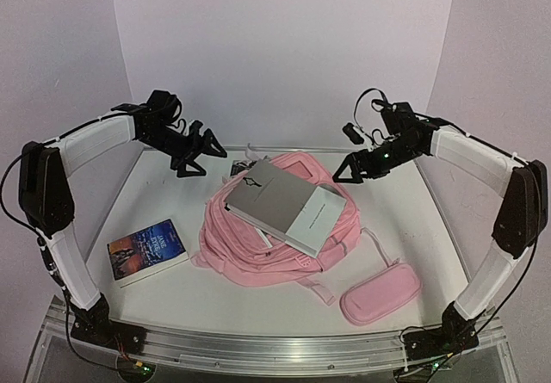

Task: Pack the student bag
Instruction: Place the book in the student bag, then adjust the book in the student bag.

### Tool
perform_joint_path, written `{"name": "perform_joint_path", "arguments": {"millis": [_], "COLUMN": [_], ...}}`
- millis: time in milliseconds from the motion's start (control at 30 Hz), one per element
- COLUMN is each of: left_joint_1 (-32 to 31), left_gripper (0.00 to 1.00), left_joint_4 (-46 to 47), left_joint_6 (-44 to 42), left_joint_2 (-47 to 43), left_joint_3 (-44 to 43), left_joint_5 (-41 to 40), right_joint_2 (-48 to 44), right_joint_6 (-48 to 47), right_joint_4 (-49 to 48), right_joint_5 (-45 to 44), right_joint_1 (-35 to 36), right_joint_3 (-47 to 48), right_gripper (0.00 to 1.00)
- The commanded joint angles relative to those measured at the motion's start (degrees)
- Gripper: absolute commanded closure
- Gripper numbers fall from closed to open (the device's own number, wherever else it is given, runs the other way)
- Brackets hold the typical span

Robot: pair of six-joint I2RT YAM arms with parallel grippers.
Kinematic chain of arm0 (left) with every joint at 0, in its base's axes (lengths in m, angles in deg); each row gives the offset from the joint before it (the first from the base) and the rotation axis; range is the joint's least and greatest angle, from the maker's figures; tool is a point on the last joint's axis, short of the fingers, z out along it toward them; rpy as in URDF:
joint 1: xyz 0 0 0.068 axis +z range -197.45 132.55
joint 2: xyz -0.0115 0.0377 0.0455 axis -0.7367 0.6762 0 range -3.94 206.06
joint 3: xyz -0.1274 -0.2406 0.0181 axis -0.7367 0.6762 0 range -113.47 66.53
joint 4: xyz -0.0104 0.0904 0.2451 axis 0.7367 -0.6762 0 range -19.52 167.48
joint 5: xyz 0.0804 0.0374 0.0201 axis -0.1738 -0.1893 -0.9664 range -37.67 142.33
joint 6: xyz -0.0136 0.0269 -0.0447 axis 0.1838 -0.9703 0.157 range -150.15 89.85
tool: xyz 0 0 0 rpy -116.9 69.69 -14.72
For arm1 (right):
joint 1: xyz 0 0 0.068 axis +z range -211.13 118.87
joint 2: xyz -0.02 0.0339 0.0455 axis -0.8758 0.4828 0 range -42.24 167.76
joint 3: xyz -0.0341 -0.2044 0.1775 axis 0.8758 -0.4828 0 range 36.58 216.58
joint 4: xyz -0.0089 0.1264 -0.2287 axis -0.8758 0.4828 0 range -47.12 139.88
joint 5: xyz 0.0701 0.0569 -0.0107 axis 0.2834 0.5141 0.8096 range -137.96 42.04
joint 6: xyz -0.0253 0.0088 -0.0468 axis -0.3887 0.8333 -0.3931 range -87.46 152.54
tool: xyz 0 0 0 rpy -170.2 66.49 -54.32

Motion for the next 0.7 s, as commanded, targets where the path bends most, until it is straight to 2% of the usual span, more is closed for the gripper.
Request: {"name": "perform_joint_path", "arguments": {"millis": [0,200,367,667], "left_joint_1": [-0.86,-3.23,-3.66,-4.18], "left_gripper": [0.12,0.17,0.17,0.17], "left_joint_4": [-1.42,-2.94,-0.77,-0.65], "left_joint_6": [-3.6,-4.47,-3.14,-3.76], "left_joint_2": [2.59,3.69,1.41,3.98], "left_joint_3": [-3.3,-1.31,2.16,-0.23], "left_joint_5": [3.59,4.22,3.15,2.53], "right_joint_2": [0.2,4.96,6.44,6.79], "right_joint_6": [3.04,1.2,0.77,0.82], "right_joint_4": [3.48,3.4,4.14,4.76], "right_joint_5": [8.67,7.97,8.48,10.1], "right_joint_1": [-1.82,-2.25,-2.32,-2.37], "right_joint_3": [-4.32,-3.45,-4.74,-7.34], "right_gripper": [0.08,0.11,0.12,0.13]}}
